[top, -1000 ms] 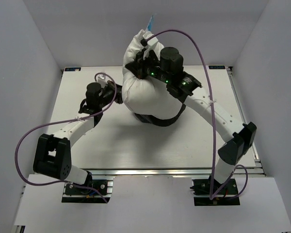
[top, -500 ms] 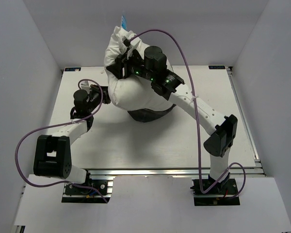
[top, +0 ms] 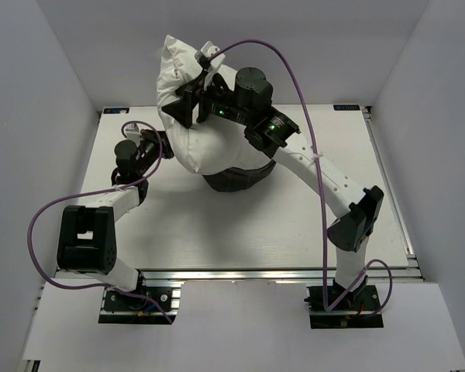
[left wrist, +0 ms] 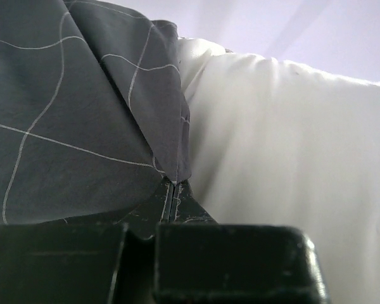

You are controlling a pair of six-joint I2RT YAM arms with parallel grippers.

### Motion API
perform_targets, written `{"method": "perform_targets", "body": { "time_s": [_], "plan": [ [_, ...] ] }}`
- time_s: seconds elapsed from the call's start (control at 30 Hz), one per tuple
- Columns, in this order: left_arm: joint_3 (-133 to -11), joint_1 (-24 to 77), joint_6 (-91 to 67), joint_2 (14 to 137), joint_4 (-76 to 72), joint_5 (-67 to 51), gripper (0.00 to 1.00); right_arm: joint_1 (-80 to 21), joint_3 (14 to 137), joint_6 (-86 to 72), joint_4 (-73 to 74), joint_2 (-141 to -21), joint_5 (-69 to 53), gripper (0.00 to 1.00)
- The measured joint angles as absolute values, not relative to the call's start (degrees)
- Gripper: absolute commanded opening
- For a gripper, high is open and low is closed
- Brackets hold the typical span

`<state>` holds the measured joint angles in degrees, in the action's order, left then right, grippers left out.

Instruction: Put the pillow into the pillowcase

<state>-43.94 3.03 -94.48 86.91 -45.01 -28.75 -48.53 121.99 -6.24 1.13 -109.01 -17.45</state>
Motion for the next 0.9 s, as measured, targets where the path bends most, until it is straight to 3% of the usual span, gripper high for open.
{"method": "perform_targets", "body": {
  "time_s": [0.13, 0.67, 0.9],
  "plan": [
    [-44.2, 3.0, -94.8, 87.7, -46.1, -29.4, 0.00, -49.1, 122.0, -8.0, 2.6, -106.1, -19.8, 0.80],
    [-44.2, 2.0, -96.5, 87.7, -47.5, -28.7, 0.00, -48.8, 125.7, -9.6, 2.9, -99.7, -19.4, 0.81],
    [-44.2, 1.9, -96.5, 86.5, -46.2, -28.5, 0.00, -35.4, 113.6, -9.3, 4.2, -93.1, -14.1, 0.79]
  ]
}}
